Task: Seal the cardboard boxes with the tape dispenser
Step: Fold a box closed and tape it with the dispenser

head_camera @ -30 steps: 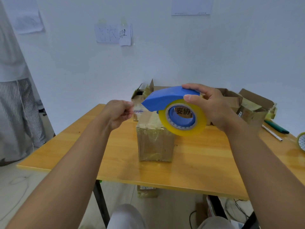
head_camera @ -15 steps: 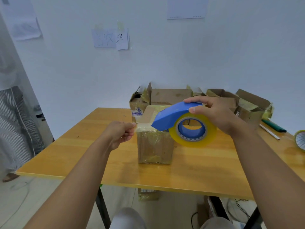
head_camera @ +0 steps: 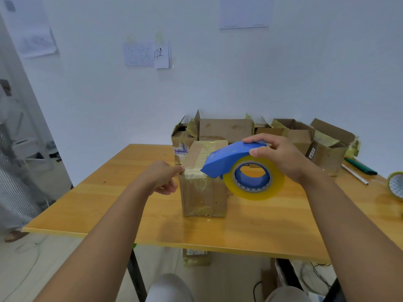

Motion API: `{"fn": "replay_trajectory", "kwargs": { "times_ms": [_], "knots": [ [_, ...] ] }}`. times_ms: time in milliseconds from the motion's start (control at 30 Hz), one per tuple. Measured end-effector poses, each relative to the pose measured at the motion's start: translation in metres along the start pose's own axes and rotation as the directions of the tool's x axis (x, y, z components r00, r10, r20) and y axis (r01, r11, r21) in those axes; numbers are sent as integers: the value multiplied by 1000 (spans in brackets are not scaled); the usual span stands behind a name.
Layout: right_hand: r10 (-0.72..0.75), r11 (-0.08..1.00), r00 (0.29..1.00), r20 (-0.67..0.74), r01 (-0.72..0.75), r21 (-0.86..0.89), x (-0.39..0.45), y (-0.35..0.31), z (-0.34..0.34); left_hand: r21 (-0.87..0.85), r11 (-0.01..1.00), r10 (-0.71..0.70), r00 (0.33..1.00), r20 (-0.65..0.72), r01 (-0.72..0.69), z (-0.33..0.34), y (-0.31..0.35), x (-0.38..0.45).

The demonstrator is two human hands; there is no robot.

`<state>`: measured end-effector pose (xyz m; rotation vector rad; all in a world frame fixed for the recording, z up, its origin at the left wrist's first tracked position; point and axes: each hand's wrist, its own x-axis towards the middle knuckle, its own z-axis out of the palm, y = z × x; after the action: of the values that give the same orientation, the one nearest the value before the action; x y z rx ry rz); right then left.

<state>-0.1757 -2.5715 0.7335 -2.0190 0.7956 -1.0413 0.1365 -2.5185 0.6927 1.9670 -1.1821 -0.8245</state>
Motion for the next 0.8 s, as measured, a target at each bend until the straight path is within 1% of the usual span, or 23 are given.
{"fn": "replay_trajectory", "kwargs": {
  "times_ms": [67,100,133,167,200,233,267,300,367,400,433,500,567,600,633,667,700,733,800],
  "knots": [
    [5,1000,1000,2,-5,12,-1,2,0,161,986,-26,1000,-15,28,-1,-3,-1],
    [7,1000,1000,1,-7,14,-2,3,0,189,982,-2,999,-46,11,-1,-6,0],
    [8,1000,1000,-3,-8,15,-2,3,1,198,979,66,992,-109,-44,0,-10,0],
    [11,1000,1000,-7,-11,16,-3,2,1,206,971,161,967,-197,-120,2,-12,0],
    [14,1000,1000,-9,-14,16,-3,0,2,194,961,249,923,-293,-197,5,-14,-2],
    [14,1000,1000,-12,-14,17,-3,-1,2,150,955,294,880,-373,-256,8,-13,-5],
    [12,1000,1000,-14,-11,18,-3,-1,3,90,952,303,859,-412,-293,12,-11,-8],
    [10,1000,1000,-16,-9,20,-3,-1,3,13,951,288,868,-404,-309,16,-8,-11],
    [13,1000,1000,-20,-13,28,-3,1,3,-127,950,235,922,-307,-284,21,-1,-17],
    [13,999,1000,-23,-12,34,-4,2,3,-165,950,218,940,-262,-266,23,1,-20],
    [12,999,1000,-26,-11,41,-4,3,4,-180,951,208,950,-234,-252,24,1,-23],
    [9,998,999,-34,-8,56,-4,5,5,-158,958,213,962,-173,-241,27,-1,-25],
    [6,997,999,-42,-3,71,-4,7,6,-46,963,260,962,-88,-264,35,-6,-28],
    [7,997,999,-45,-3,79,-4,8,6,69,950,310,948,-73,-305,42,-10,-28],
    [9,996,999,-49,-5,89,-4,9,6,215,912,374,923,-90,-349,48,-14,-28],
    [10,995,999,-53,-4,98,-5,9,7,356,853,450,884,-128,-382,55,-19,-27],
    [8,994,998,-58,-2,108,-5,10,8,460,787,529,833,-162,-411,61,-23,-27],
    [7,993,998,-64,0,114,-5,11,9,526,726,600,782,-170,-443,67,-26,-26],
    [6,993,997,-75,3,117,-5,12,10,595,618,709,692,-139,-513,75,-30,-21]
  ]
}}
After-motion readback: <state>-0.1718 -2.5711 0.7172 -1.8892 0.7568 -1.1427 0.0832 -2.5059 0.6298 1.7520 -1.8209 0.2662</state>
